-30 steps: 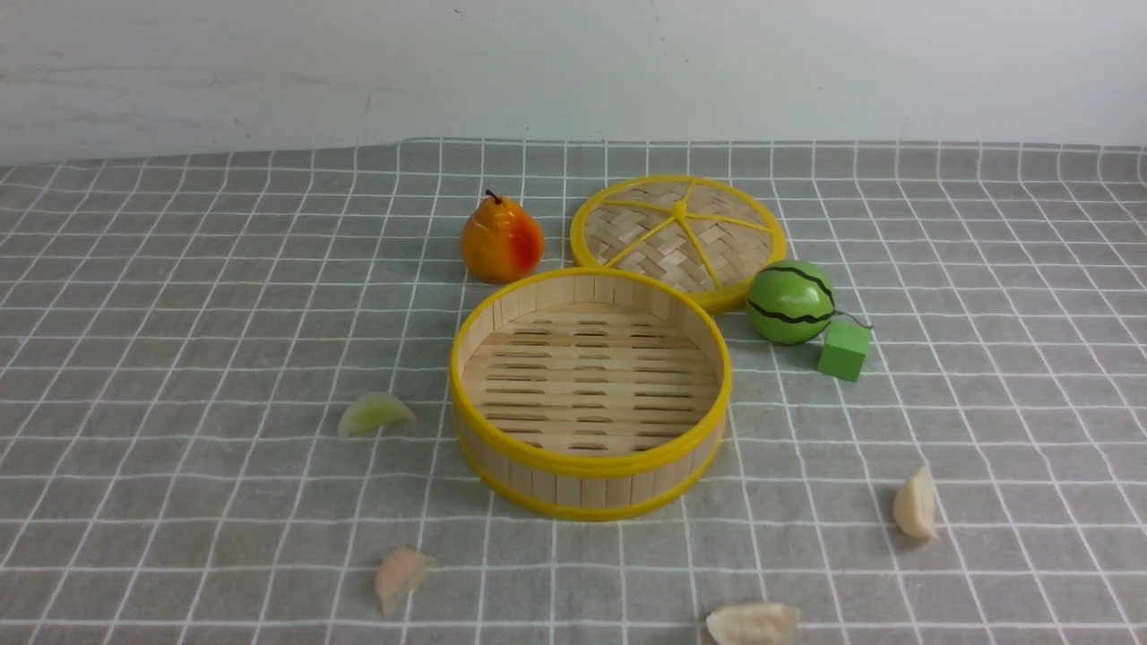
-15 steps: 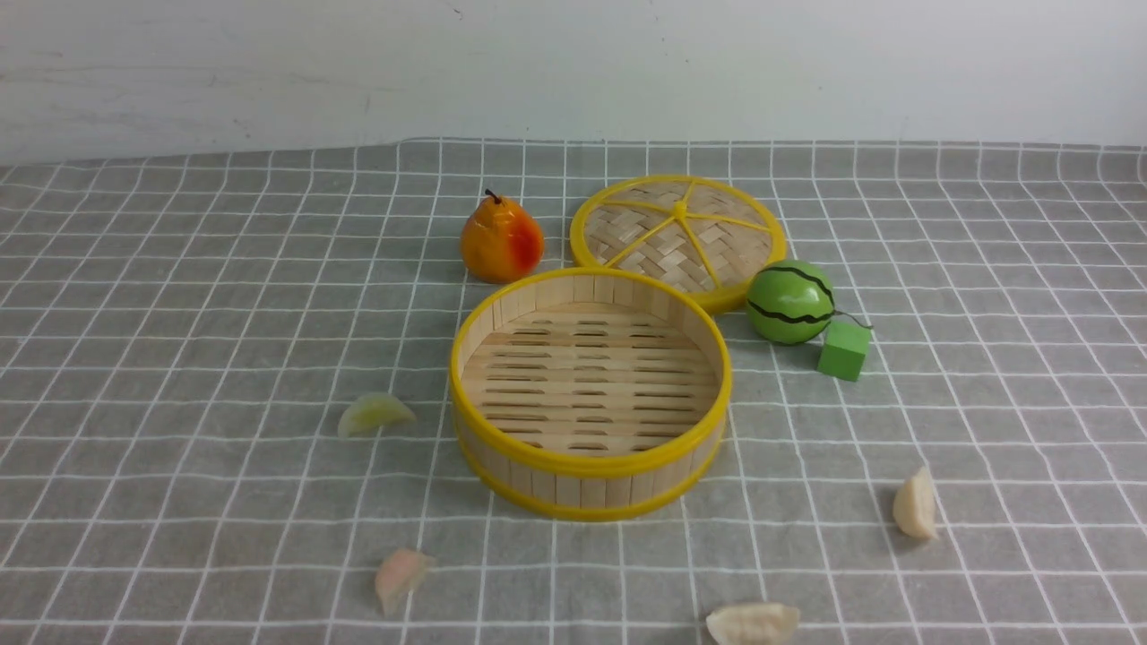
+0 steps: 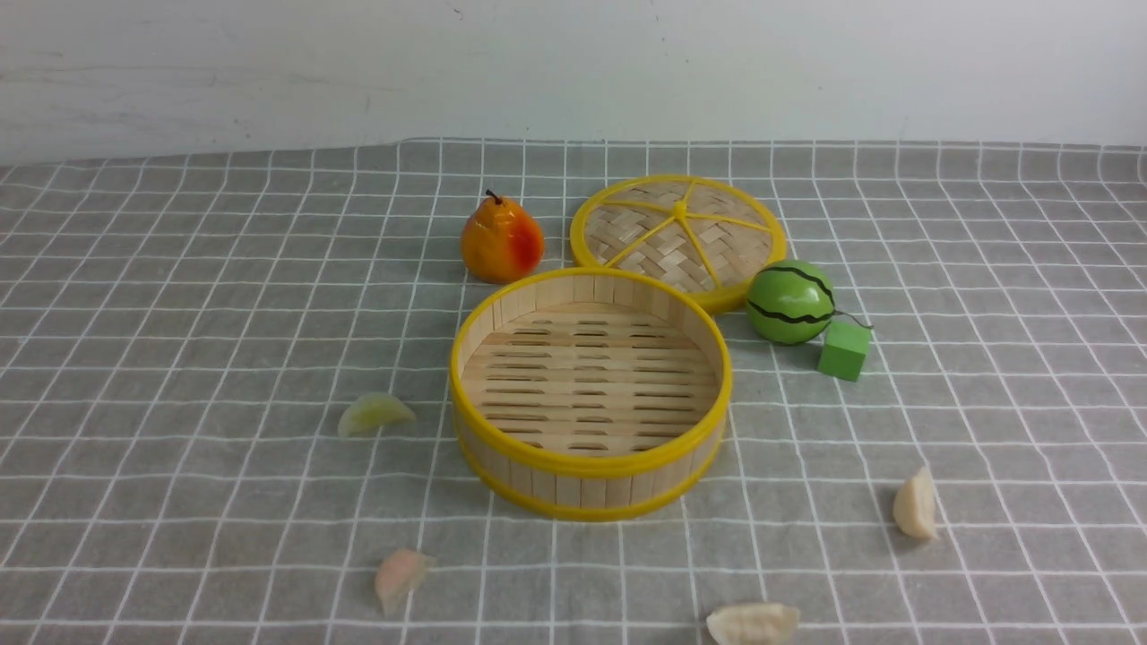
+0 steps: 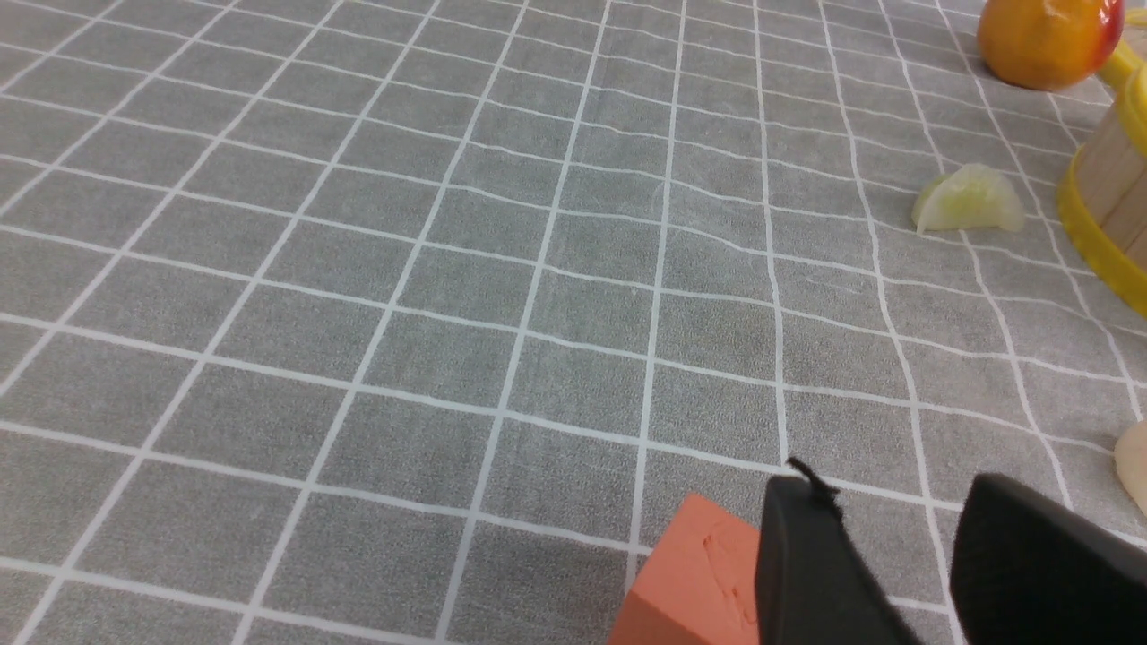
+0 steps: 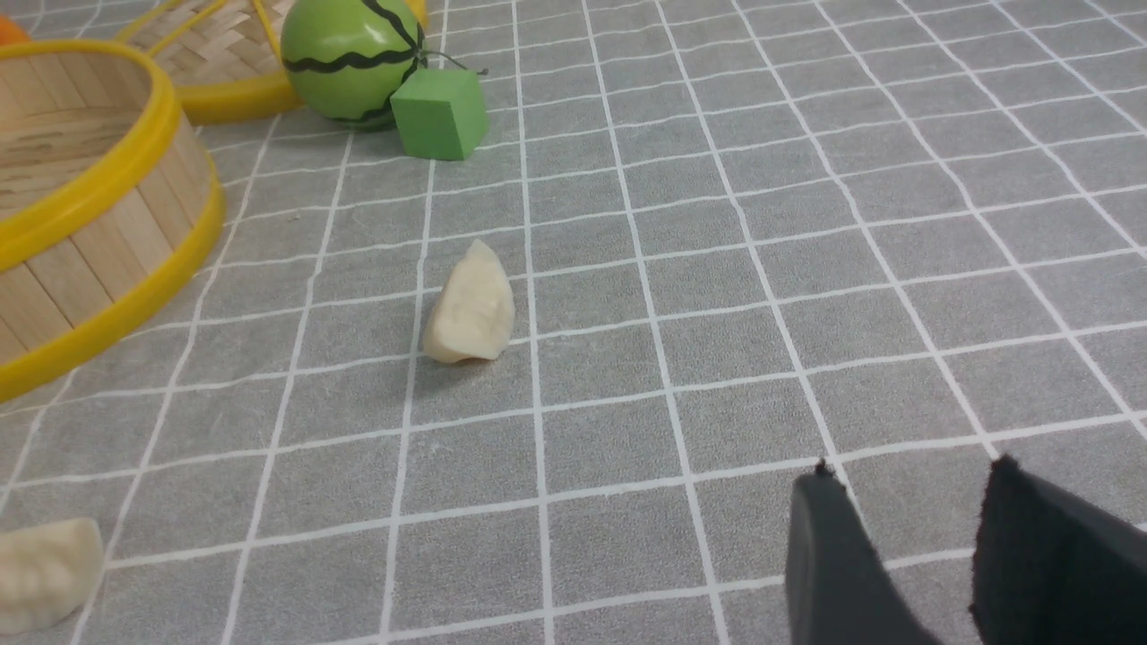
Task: Put the dumplings into the steamer on the table with the grey tablecloth.
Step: 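Reach for and grasp a dumpling on the table with the left gripper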
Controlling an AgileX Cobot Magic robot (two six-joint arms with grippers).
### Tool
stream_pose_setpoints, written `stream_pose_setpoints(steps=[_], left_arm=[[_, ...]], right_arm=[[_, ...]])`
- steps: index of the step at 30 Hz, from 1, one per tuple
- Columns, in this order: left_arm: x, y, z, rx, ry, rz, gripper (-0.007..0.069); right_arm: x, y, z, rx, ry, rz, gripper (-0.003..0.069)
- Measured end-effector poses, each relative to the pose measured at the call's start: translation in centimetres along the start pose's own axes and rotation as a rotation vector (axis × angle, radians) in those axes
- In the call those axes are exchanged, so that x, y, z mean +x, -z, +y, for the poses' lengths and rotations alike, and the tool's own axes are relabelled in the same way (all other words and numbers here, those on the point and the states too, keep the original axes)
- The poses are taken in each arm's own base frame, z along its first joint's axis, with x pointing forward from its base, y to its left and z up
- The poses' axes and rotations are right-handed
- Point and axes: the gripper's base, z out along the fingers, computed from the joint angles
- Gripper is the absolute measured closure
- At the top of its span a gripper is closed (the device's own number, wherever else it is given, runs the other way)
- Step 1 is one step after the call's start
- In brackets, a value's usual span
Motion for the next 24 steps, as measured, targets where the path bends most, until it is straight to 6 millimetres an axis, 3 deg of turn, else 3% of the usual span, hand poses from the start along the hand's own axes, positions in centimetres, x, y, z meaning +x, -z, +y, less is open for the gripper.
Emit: stream_pose_setpoints(steps=[20,22,24], left_arm=[[0.00,0.00,0.00,0.000,0.000,0.000,0.0386],[-0.03,0.00,0.00,0.000,-0.001,-0.003,0.0386],[-0.31,0.01,-0.14,0.017,0.047,-0.034,0.0386]], right_arm=[[0.03,0.00,0.07,-0.008,-0.021,0.003,0.0419],[0.07,0.00,0.28,-0.030,-0.080,0.009,0.0419],[0.12,0.04,0.82,-0.088,-0.277,0.026,0.0419]])
